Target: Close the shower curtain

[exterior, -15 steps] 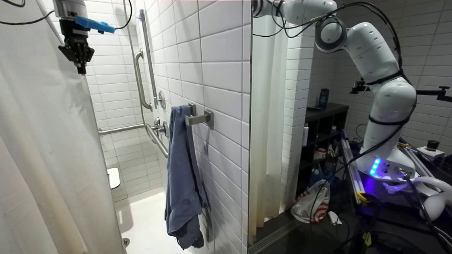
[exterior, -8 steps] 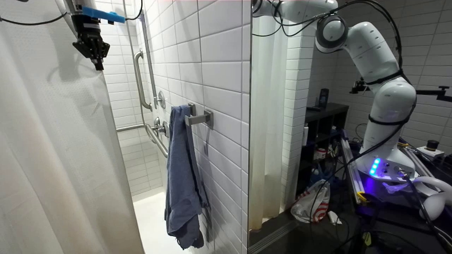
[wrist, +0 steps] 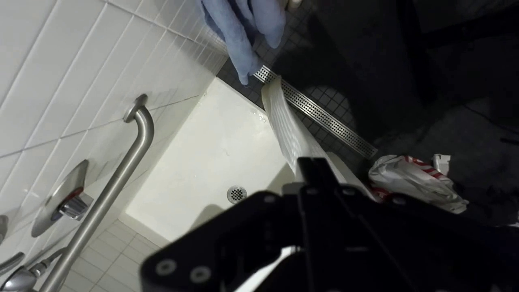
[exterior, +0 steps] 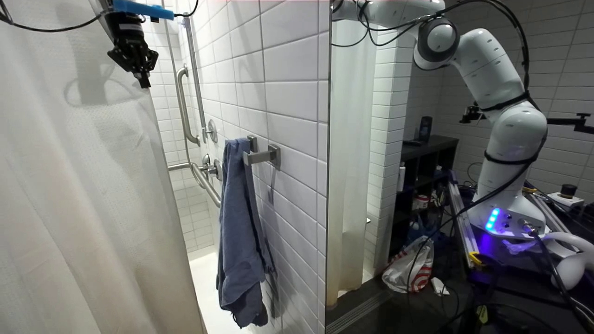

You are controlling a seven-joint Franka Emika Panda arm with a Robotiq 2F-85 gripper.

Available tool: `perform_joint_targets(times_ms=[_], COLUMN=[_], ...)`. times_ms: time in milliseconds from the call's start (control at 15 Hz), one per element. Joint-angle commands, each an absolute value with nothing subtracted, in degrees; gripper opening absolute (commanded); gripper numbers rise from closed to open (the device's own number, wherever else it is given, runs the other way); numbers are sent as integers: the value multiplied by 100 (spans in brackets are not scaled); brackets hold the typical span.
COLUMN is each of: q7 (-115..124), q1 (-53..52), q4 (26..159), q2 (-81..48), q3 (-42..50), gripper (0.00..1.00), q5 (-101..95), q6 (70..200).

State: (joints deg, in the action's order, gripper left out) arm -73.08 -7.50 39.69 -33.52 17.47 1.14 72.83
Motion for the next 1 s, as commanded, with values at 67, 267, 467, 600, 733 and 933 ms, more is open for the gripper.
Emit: perform_joint_targets(times_ms=[67,267,467,600,733,933], q7=[-6962,-6957,-7027,-6939,-6822,-6601], q1=[-799,-818,-846,-876,-957,-1039], q4=[3706,3661,3614,3585,3573,3563], q2=[-3466,-3484,-3502,-3529,-3528,-3529], q3=[1958,2037,2110,2174,2258,2338], gripper=[0,0,0,0,0,0], q5=[-186,-446,-785,-1010,-1345,-1717], q6=[7030,6913,6825,6846,6840,6861])
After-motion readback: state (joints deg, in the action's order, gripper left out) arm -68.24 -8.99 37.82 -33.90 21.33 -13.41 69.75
